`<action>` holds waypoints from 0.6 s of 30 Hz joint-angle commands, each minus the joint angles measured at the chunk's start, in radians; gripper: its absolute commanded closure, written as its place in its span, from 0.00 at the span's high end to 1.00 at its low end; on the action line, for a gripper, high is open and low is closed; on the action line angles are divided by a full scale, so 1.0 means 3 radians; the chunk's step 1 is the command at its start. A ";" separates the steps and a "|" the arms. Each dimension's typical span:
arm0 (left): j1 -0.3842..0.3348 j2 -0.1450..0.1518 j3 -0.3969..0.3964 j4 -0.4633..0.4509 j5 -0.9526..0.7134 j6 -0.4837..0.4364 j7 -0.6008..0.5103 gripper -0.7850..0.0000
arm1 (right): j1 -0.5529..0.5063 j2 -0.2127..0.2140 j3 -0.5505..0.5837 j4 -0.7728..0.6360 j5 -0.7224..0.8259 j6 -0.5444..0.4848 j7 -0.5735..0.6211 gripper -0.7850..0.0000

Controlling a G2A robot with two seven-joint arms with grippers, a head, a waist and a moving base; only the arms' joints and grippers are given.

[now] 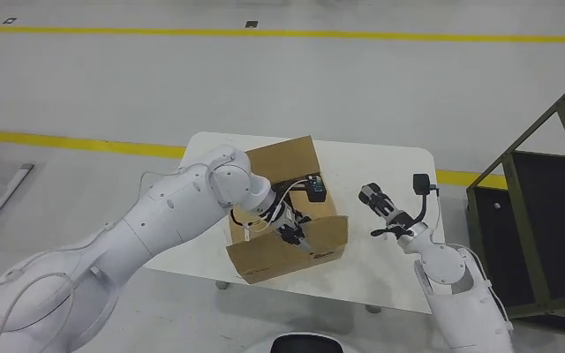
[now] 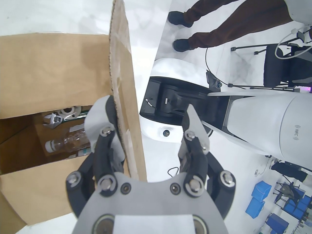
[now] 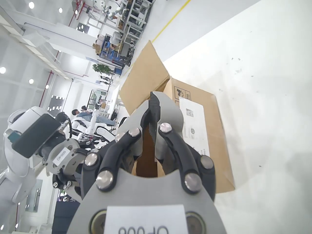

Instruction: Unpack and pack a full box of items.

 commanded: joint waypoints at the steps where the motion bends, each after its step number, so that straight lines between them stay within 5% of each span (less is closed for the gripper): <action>1: 0.0040 0.0062 0.0000 -0.0141 -0.0080 0.0039 -0.0038 1.00 | -0.0002 0.0006 0.0016 -0.0059 0.0025 -0.0008 0.0070 0.00; 18: 0.0204 0.0472 0.0000 -0.0835 -0.0530 0.0188 -0.0188 1.00 | 0.0335 0.0055 -0.0219 0.0340 0.0342 -0.0190 0.1391 0.00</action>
